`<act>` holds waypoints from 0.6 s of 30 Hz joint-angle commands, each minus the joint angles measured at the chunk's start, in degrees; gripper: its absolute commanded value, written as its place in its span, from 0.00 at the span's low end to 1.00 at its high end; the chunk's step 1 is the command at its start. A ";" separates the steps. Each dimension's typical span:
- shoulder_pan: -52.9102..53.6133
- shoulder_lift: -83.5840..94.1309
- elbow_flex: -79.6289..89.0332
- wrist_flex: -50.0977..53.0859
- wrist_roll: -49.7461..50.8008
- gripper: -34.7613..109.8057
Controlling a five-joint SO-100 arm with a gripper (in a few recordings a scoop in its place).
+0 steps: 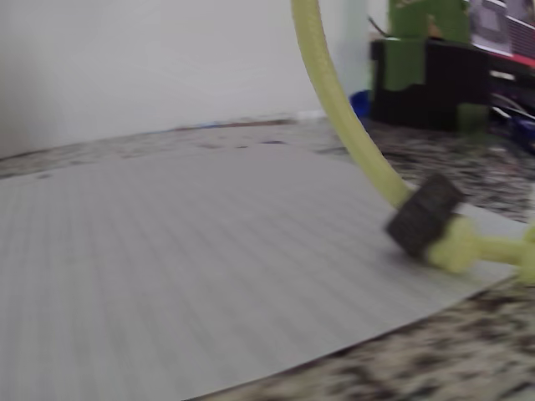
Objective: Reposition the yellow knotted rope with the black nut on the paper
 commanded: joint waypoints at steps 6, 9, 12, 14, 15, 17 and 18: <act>-11.95 8.09 3.96 -1.49 16.26 0.24; -15.73 10.28 6.50 -2.72 24.79 0.24; -18.28 11.60 8.79 -4.83 32.61 0.24; -19.60 11.78 9.58 -6.42 36.30 0.24; -20.48 11.60 10.02 -7.03 38.67 0.24; -22.15 11.78 11.07 -7.73 41.48 0.24; -22.68 11.87 11.78 -8.17 42.54 0.24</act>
